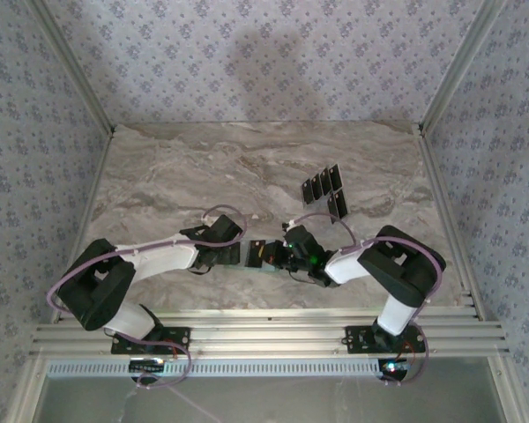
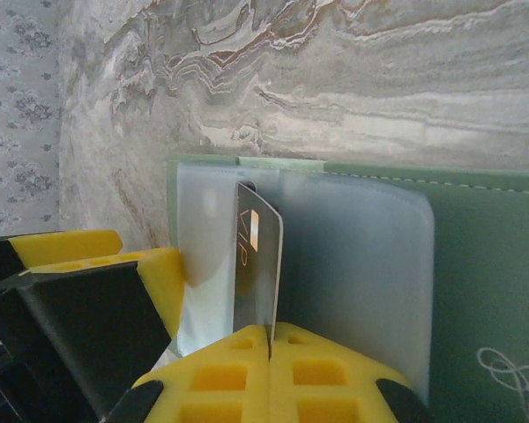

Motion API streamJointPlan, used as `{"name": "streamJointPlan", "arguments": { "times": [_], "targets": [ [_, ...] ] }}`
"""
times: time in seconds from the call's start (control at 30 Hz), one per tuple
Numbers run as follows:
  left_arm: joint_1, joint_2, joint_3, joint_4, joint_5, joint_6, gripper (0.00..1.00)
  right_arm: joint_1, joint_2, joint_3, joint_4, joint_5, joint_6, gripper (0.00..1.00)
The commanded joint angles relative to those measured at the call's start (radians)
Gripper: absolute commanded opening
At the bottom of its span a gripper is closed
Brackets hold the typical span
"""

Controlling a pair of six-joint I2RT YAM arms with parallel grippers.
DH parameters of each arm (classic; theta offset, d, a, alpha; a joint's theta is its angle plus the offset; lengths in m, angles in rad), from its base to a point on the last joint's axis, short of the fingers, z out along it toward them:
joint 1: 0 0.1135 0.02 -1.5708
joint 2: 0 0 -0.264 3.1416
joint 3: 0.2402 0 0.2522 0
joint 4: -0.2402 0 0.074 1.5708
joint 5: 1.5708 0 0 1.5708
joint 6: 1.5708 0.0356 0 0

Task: Put the credit cards into the card holder

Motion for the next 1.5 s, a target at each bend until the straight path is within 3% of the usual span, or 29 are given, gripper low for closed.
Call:
{"name": "streamJointPlan", "arguments": {
  "times": [0.0,0.87,1.1,1.23,1.47],
  "targets": [
    [-0.005,0.045,-0.018,-0.076,-0.013,0.007,1.0,-0.003,0.023,-0.023,-0.051,-0.009,0.01,0.0],
    [-0.011,0.043,-0.017,-0.077,-0.006,0.0,1.0,0.023,0.121,0.098,-0.111,-0.058,0.019,0.0],
    [-0.009,0.015,0.027,-0.138,-0.005,-0.001,1.0,0.022,0.012,0.093,-0.252,-0.035,-0.024,0.5],
    [-0.005,-0.019,0.052,-0.167,-0.007,0.002,1.0,0.023,-0.057,0.093,-0.361,-0.008,-0.061,0.56],
    [0.029,-0.066,0.071,-0.2,-0.015,0.013,1.0,0.013,-0.061,0.098,-0.462,-0.002,-0.097,0.54]
  ]
}}
